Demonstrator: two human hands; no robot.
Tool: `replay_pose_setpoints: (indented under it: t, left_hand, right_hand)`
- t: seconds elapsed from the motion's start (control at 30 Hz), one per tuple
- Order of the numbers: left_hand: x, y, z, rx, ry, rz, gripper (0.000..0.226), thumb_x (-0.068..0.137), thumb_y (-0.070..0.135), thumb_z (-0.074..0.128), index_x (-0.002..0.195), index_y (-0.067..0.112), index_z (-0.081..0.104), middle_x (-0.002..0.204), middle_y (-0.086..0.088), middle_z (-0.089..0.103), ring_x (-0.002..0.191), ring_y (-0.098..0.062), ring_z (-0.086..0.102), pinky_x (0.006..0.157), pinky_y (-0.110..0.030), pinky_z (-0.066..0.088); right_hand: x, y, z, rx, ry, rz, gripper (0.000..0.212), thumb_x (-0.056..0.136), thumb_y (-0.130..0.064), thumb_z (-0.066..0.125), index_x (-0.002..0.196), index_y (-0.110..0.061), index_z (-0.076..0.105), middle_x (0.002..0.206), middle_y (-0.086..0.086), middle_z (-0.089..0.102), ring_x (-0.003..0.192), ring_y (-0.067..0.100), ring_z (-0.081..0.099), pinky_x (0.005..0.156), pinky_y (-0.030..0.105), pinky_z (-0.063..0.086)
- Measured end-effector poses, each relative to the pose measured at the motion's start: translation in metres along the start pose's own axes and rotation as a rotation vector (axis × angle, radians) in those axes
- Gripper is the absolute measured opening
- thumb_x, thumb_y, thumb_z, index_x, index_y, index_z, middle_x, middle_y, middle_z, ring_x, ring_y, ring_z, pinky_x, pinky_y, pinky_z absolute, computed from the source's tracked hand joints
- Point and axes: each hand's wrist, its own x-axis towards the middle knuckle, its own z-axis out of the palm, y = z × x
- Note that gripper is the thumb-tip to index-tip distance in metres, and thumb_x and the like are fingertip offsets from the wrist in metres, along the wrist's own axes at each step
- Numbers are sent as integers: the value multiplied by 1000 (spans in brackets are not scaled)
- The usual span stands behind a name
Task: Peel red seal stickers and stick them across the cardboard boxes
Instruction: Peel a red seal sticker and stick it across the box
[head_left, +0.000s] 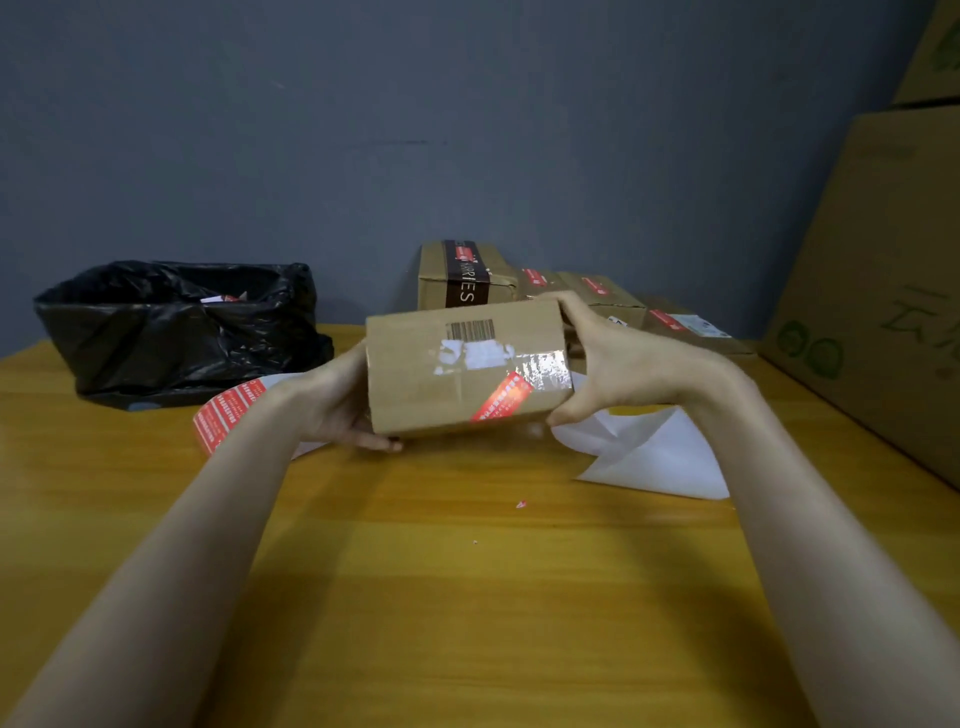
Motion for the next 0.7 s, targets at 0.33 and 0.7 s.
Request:
replay_pose_setpoints:
  t: [0.33, 0.7]
  left_hand:
    - [16, 19, -1, 346, 489, 408, 41, 100, 39, 34, 120, 10, 54, 112, -10, 56, 91, -22, 55, 68, -31, 48]
    - [2, 28, 29, 680, 295, 577, 38, 83, 41, 64, 119, 29, 59, 133, 4, 48, 127, -13, 40, 90, -27, 34]
  right_hand:
    - [4, 25, 7, 224, -33, 158, 68, 77, -27, 74, 131, -27, 34, 127, -6, 55, 113, 3, 54, 92, 21, 45]
    - [0, 24, 6, 296, -75, 134, 56, 82, -16, 68, 125, -37, 39, 118, -19, 54, 106, -6, 54, 77, 1, 43]
